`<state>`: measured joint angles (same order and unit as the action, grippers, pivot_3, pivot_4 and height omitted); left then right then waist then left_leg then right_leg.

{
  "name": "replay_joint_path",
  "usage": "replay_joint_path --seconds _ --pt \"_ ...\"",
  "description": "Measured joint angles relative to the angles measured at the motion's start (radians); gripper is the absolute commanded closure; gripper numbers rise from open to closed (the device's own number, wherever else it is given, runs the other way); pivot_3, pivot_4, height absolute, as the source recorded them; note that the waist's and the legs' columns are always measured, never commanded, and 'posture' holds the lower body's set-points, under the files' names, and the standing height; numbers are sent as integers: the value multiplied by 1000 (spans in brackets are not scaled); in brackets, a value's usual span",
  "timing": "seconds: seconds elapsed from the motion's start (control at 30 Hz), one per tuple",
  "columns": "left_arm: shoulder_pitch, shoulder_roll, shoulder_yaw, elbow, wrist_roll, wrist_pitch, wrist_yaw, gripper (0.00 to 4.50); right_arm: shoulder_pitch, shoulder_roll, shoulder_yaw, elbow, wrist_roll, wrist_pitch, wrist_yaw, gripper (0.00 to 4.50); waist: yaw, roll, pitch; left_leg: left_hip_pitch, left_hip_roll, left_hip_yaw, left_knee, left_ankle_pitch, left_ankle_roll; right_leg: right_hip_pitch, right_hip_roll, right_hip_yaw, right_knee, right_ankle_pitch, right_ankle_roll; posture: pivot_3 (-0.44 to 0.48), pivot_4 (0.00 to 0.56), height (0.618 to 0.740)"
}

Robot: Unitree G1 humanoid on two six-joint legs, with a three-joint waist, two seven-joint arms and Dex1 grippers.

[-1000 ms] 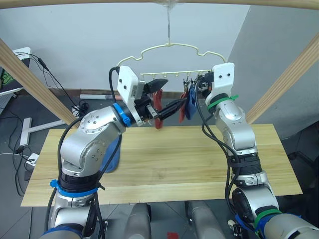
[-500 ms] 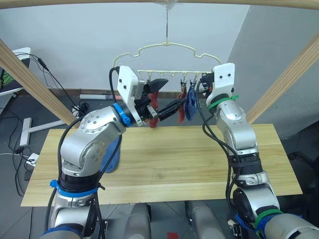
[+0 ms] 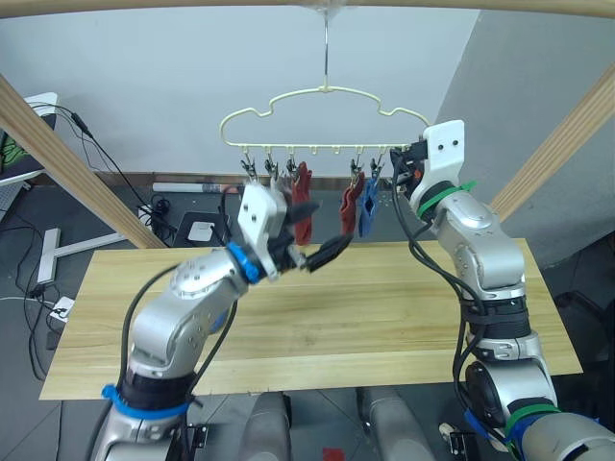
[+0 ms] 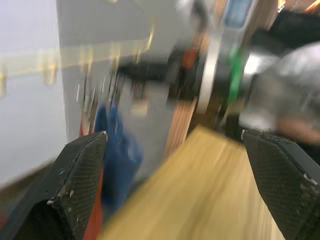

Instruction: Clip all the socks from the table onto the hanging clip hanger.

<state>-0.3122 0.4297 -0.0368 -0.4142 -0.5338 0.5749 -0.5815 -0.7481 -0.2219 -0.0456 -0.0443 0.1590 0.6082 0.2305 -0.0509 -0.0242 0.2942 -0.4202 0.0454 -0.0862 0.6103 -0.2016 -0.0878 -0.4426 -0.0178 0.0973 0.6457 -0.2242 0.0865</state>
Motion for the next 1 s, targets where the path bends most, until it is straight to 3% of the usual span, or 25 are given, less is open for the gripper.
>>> replay_joint_path --seconds 0.2,0.4,0.6,0.8,0.97,1.0 --pt "173 28 58 123 133 -100 61 0 -14 -60 -16 -40 77 133 70 4487 8 0 5 0 0 0 0 0 0 0 0 0 -1 -4 -6 28 329 740" --pt "214 31 160 384 287 -151 240 0 -25 -112 -23 -61 130 203 118 4487 11 -1 7 0 0 0 0 0 0 0 0 0 -1 -4 -6 40 328 740" --pt "157 -2 163 523 334 -213 289 0 -24 -112 -23 -65 140 226 114 4487 22 -3 10 -1 0 0 0 0 0 0 0 0 -1 -3 -5 41 328 740" --pt "-8 -25 138 787 410 -365 298 0 -16 -113 -28 -109 142 259 102 4487 20 -4 11 -1 0 0 0 0 0 0 0 -1 -1 0 0 21 322 740" --pt "-37 -32 135 900 443 -429 314 0 -15 -124 -32 -126 146 274 100 4487 18 -4 11 -1 0 0 -2 0 0 -1 0 -1 -1 -1 -1 1 318 740" --pt "-49 -31 135 916 445 -429 313 180 -12 -127 -32 -130 147 278 98 4498 18 -4 11 -1 0 0 -2 0 0 -1 0 -1 -1 -1 -1 -11 314 740"
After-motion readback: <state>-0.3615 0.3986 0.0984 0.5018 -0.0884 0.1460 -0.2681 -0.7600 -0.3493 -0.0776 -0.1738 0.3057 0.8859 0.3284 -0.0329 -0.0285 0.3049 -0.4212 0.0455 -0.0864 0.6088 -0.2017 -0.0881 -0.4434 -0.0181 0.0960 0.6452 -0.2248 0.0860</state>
